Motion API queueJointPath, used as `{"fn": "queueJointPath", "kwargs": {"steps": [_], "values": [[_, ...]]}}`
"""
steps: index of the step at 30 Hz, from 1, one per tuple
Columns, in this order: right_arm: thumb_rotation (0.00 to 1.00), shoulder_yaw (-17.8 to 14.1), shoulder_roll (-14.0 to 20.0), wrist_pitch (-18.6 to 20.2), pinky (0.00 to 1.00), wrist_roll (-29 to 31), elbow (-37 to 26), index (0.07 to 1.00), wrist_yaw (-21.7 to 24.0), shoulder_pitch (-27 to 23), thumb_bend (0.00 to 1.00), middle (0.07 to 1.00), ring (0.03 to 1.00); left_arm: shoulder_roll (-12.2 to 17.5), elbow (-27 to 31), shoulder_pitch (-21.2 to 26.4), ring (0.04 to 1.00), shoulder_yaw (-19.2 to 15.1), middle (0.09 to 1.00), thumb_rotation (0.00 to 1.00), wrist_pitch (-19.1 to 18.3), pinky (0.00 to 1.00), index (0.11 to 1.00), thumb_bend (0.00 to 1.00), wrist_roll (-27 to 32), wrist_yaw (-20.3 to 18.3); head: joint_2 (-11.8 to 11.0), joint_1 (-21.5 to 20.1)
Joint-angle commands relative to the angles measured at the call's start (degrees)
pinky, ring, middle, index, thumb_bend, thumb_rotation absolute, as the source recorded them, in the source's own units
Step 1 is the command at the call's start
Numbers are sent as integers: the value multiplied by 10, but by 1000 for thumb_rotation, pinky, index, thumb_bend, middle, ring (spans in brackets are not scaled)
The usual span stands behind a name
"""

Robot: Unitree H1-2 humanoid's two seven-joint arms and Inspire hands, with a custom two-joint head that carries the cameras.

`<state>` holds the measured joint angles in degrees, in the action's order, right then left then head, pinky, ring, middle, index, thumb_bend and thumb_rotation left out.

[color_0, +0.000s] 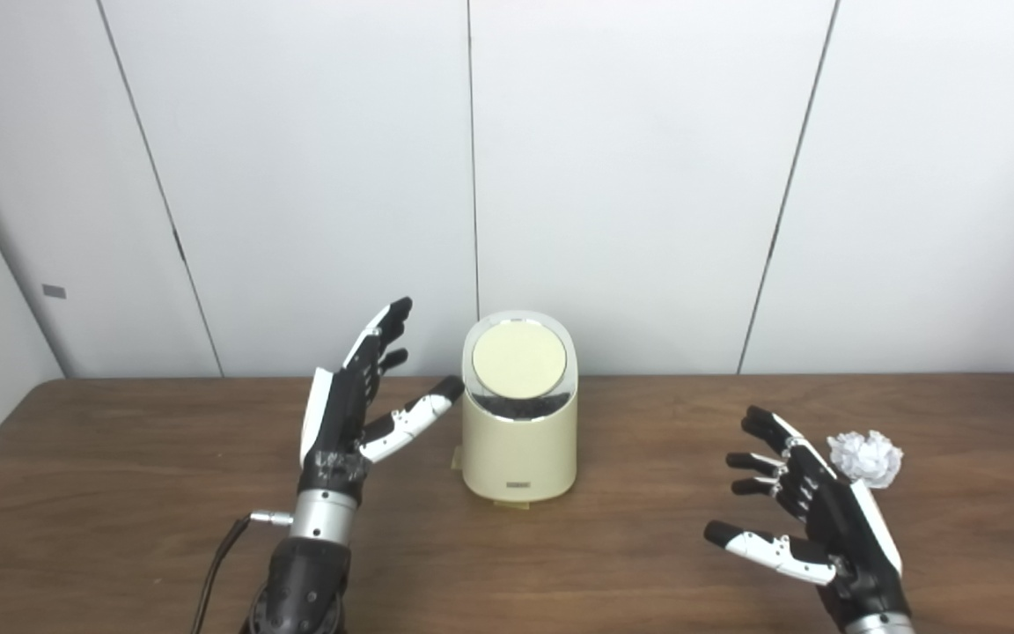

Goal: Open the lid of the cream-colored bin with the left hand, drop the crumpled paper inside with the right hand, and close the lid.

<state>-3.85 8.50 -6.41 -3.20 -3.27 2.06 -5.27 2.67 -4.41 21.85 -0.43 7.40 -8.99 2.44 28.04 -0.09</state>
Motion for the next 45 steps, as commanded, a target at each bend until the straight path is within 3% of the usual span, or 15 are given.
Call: {"fn": "queueJointPath", "kwargs": {"steps": [1, 4, 12, 18, 25, 33, 45], "values": [[217, -3, 2, -25, 624, 1, -9, 863, -8, -23, 792, 877, 746, 2, 2, 42, 974, 3, 969, 368, -6, 902, 966, 776, -5, 3, 0, -1], [222, -4, 2, -26, 630, 1, -8, 863, -9, -22, 783, 879, 754, 3, -6, 67, 981, 8, 979, 368, -30, 891, 977, 796, -12, 2, -1, -2], [226, -3, 0, -38, 628, 0, -4, 864, -13, -22, 778, 877, 749, 15, -35, 127, 1000, 25, 1000, 374, -91, 993, 1000, 914, -57, 10, -1, -6], [208, -1, -1, -39, 623, 0, -4, 860, -15, -23, 769, 877, 737, 30, -63, 155, 1000, 54, 1000, 422, -106, 985, 1000, 967, -127, 29, 2, -9], [196, 3, -5, -24, 589, -9, -15, 855, -18, -22, 761, 860, 709, 41, -96, 179, 1000, 85, 1000, 373, -131, 998, 1000, 1000, -192, 40, 0, -12], [181, 6, -9, -11, 579, -4, -29, 864, -17, -20, 758, 862, 707, 61, -117, 189, 1000, 111, 1000, 290, -134, 1000, 1000, 1000, -213, 18, 2, -16], [186, 8, -17, -5, 582, -12, -40, 854, -19, -19, 760, 855, 698, 74, -120, 189, 1000, 144, 1000, 255, -155, 1000, 1000, 1000, -247, 8, 6, -19]]}}
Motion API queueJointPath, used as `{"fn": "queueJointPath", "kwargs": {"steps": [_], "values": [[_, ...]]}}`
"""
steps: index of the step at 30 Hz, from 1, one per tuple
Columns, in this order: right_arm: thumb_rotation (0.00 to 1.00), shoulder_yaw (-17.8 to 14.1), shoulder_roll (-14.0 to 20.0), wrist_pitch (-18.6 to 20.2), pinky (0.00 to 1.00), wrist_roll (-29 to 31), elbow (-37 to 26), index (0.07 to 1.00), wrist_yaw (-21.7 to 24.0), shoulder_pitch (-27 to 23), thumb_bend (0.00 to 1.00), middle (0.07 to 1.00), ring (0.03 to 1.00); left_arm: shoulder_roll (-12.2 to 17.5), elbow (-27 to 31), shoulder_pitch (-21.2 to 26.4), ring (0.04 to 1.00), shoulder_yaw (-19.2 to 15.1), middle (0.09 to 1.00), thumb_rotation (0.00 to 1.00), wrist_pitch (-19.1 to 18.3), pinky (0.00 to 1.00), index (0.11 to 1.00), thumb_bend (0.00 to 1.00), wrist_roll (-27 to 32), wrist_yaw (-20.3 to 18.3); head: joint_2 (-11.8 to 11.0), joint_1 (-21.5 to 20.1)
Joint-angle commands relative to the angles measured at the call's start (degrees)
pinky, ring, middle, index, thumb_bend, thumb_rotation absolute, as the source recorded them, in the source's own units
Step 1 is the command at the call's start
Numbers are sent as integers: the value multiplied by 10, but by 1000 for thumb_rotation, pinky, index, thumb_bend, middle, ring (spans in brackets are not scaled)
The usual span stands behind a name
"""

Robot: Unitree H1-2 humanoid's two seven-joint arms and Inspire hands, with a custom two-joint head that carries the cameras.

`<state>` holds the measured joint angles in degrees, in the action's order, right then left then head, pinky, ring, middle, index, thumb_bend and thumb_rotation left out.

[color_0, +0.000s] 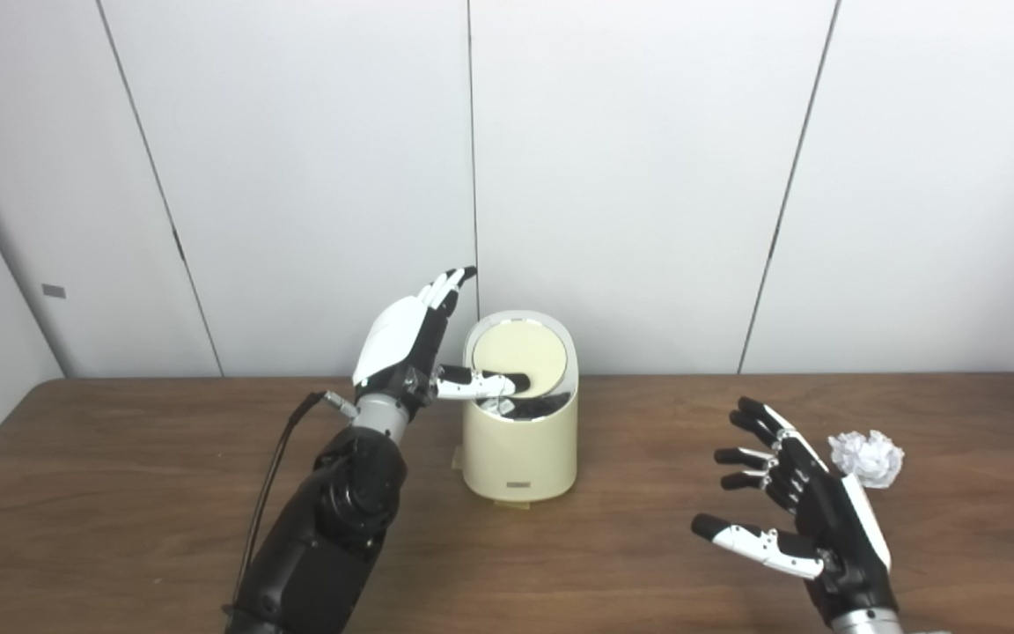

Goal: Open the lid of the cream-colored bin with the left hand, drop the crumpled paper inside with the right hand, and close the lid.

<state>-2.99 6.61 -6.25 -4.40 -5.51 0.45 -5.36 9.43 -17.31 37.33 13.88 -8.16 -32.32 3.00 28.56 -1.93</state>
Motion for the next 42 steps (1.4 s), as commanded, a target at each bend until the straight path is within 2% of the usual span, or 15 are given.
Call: {"fn": "queueJointPath", "kwargs": {"steps": [1, 10, 16, 23, 25, 28, 32, 35, 36, 38, 40, 42], "values": [[187, -1, 2, -8, 585, -2, -17, 853, -4, -18, 760, 855, 698, 8, 9, 35, 1000, 5, 1000, 248, -3, 1000, 1000, 1000, -19, 1, 1, 0], [198, 1, -3, -4, 576, -7, -24, 848, -6, -17, 766, 853, 690, 17, 0, 41, 1000, 34, 1000, 268, -23, 1000, 1000, 1000, -59, -5, 3, -2], [185, 2, -7, -7, 568, -5, -26, 851, -5, -18, 763, 853, 689, 20, 3, 48, 1000, 58, 1000, 193, -61, 1000, 1000, 970, -102, -17, 4, -4], [195, 3, -8, -6, 562, -11, -26, 851, -6, -19, 767, 853, 689, 31, 7, 62, 1000, 87, 1000, 41, -103, 1000, 1000, 925, -132, -63, 5, -5], [193, 3, -9, -5, 561, -10, -27, 850, -7, -20, 767, 855, 686, 38, 9, 65, 1000, 98, 1000, 10, -111, 1000, 1000, 901, -137, -90, 5, -5], [198, 2, -9, -9, 557, -10, -25, 850, -7, -20, 770, 857, 685, 50, 11, 68, 1000, 113, 1000, 1, -113, 1000, 1000, 901, -134, -125, 5, -6], [193, 2, -9, -13, 552, -12, -22, 848, -9, -21, 770, 854, 682, 57, 7, 66, 1000, 118, 1000, 0, -105, 1000, 1000, 929, -128, -137, 4, -6], [197, 2, -9, -11, 553, -11, -22, 850, -8, -21, 769, 857, 684, 57, 23, 61, 1000, 107, 1000, 1, -103, 1000, 1000, 925, -117, -131, 4, -6], [201, 2, -9, -11, 556, -9, -21, 852, -8, -21, 770, 859, 688, 56, 30, 58, 1000, 100, 1000, 35, -100, 1000, 1000, 917, -110, -126, 4, -2], [204, 3, -9, -11, 557, -12, -18, 851, -10, -22, 775, 859, 687, 47, 49, 49, 1000, 69, 1000, 118, -84, 1000, 1000, 902, -78, -102, 3, -3], [201, 3, -10, -14, 554, -13, -14, 851, -11, -24, 771, 858, 685, 33, 71, 33, 1000, 31, 1000, 247, -62, 988, 1000, 878, -39, -75, 1, -5], [198, 3, -11, -19, 551, -14, -11, 850, -13, -25, 766, 857, 685, 16, 94, 9, 1000, -10, 1000, 282, -29, 965, 1000, 852, 4, -46, 0, -5]]}}
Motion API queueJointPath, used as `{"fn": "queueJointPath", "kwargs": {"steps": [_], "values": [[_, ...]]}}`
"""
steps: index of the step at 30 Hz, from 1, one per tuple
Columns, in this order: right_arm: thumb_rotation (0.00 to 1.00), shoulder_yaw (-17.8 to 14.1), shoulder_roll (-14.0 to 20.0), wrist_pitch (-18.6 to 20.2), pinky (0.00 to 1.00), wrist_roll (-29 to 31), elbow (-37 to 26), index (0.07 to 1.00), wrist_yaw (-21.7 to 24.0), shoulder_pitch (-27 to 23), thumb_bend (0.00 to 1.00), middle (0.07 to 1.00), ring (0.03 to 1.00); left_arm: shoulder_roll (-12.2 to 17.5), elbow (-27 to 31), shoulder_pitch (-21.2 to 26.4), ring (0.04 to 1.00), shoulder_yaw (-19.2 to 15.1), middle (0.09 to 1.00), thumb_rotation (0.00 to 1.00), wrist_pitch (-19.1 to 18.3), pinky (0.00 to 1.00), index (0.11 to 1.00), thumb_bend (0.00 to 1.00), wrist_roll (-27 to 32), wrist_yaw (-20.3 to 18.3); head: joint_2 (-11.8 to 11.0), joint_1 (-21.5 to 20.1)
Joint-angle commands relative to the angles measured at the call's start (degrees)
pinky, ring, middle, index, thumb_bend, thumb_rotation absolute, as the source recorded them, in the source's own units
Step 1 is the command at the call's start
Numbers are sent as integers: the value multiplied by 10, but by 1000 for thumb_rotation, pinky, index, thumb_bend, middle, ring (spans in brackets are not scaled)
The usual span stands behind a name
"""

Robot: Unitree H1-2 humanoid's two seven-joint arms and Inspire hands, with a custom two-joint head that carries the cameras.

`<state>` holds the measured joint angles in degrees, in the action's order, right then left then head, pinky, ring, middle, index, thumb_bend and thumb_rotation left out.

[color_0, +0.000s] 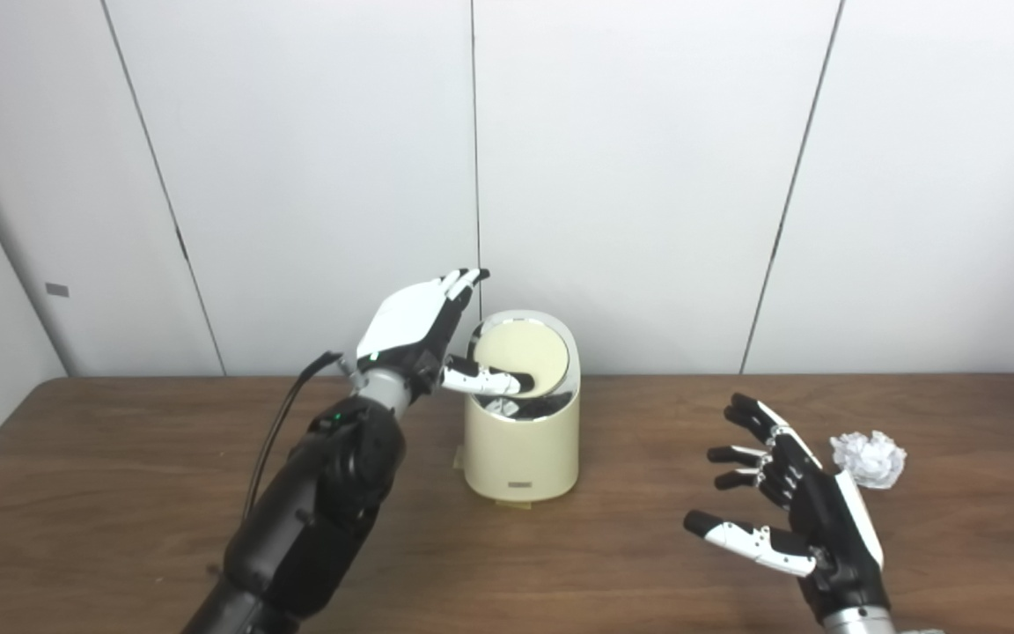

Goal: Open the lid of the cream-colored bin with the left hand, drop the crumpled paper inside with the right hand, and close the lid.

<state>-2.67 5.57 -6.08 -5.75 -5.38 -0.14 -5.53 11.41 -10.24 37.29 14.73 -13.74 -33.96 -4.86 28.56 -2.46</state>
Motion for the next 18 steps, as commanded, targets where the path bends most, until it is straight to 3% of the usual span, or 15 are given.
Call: {"fn": "queueJointPath", "kwargs": {"steps": [1, 4, 7, 13, 18], "values": [[199, -1, 0, -22, 550, -1, -10, 851, -7, -24, 762, 857, 687, -11, 29, 0, 1000, -34, 1000, 292, 47, 927, 1000, 835, 39, 45, -1, 2], [208, -1, 2, -24, 557, -3, -3, 853, -8, -26, 756, 858, 694, -31, 42, -32, 996, -77, 1000, 289, 109, 895, 1000, 803, 96, 74, -5, 5], [197, -2, 3, -28, 544, -2, 2, 849, -9, -28, 751, 852, 687, -45, 58, -61, 978, -107, 996, 293, 148, 885, 1000, 770, 150, 79, -7, 8], [184, -4, 5, -31, 543, 0, 8, 846, -9, -29, 750, 846, 681, -39, 67, -110, 988, -131, 1000, 261, 204, 865, 1000, 734, 219, 63, -7, 12], [187, -4, 9, -27, 543, 0, 5, 847, -7, -27, 748, 848, 689, -40, 62, -147, 966, -148, 977, 342, 236, 871, 1000, 783, 265, 60, -6, 14]]}}
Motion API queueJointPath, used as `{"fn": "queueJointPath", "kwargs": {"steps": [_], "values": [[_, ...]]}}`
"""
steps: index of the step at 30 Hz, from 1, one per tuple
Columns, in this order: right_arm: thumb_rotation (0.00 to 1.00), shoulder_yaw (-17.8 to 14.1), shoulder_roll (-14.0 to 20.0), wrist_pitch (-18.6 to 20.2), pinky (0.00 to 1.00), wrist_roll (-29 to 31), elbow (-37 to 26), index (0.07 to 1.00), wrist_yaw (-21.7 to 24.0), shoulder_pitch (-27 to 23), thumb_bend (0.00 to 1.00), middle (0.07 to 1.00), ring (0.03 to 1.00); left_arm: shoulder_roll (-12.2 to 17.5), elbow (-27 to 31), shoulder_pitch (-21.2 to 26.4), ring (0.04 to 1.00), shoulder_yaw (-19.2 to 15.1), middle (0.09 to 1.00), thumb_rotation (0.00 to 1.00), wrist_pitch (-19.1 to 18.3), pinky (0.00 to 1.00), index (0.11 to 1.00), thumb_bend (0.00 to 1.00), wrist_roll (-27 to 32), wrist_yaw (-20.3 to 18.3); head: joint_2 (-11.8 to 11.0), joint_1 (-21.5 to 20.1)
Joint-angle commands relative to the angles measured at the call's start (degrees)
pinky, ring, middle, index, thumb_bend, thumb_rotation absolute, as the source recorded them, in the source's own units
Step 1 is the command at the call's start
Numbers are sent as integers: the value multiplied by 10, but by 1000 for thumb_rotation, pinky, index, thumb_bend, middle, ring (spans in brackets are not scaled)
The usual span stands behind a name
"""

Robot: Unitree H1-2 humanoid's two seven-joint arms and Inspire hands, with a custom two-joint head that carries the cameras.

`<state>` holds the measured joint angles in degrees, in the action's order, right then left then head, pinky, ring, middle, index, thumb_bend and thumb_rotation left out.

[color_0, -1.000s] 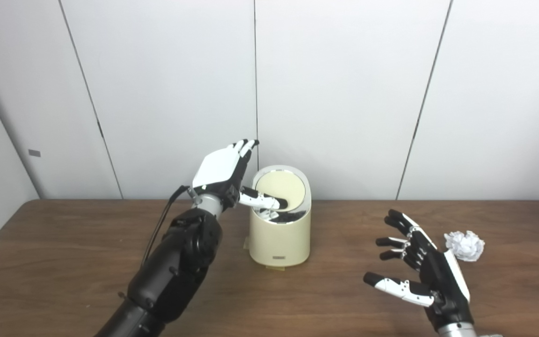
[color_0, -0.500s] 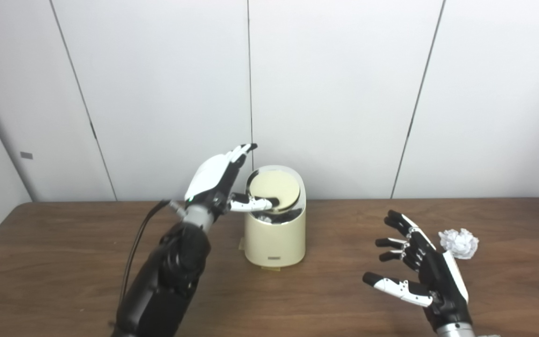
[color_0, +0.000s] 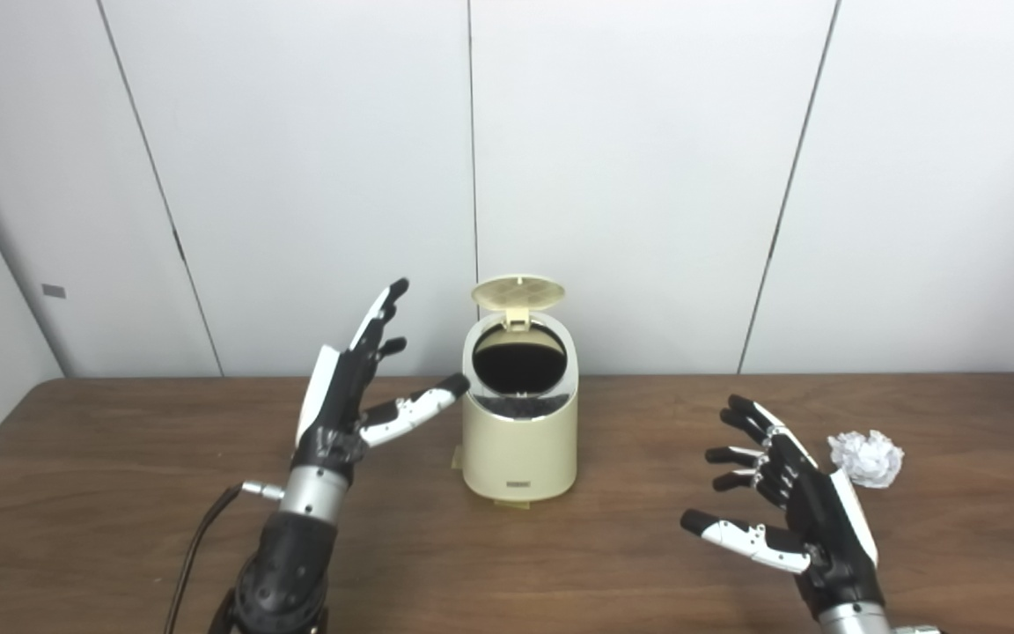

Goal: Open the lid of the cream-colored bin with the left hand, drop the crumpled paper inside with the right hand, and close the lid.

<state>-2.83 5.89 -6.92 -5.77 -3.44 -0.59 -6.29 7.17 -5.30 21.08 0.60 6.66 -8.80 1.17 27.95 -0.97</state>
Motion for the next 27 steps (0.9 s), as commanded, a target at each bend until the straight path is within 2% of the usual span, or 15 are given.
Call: {"fn": "queueJointPath", "kwargs": {"steps": [1, 6, 11, 17, 21, 24, 27], "values": [[191, -2, 6, -17, 544, -3, -17, 848, -3, -19, 747, 847, 688, 3, 11, 7, 959, -9, 972, 347, 39, 873, 1000, 793, 17, 2, 1, 0], [180, 0, 6, -10, 556, 1, -24, 850, 0, -15, 746, 849, 692, 5, -4, -20, 915, -13, 948, 365, 65, 877, 1000, 830, 22, 4, 3, 0], [156, 0, 8, -8, 566, 4, -26, 850, 3, -12, 746, 852, 698, 3, -14, -37, 884, -15, 928, 341, 75, 812, 999, 826, 32, 3, 5, 0], [157, -3, 12, -7, 571, 8, -29, 849, 7, -7, 755, 845, 696, -5, -31, -56, 859, -13, 894, 351, 83, 815, 952, 840, 23, 13, 6, -11], [161, -5, 16, 1, 568, 10, -37, 847, 8, -3, 753, 849, 700, -11, -45, -62, 819, -11, 861, 339, 92, 767, 930, 830, 14, 18, 4, -22], [152, -7, 18, -3, 500, 5, -39, 840, 5, -5, 751, 821, 626, -15, -59, -62, 791, -16, 839, 318, 90, 713, 901, 824, 26, 17, 1, -38], [132, -9, 27, 1, 446, -7, -43, 837, 4, -13, 741, 787, 566, -9, -70, -63, 779, -18, 823, 313, 91, 688, 873, 825, 26, 15, -3, -74]]}}
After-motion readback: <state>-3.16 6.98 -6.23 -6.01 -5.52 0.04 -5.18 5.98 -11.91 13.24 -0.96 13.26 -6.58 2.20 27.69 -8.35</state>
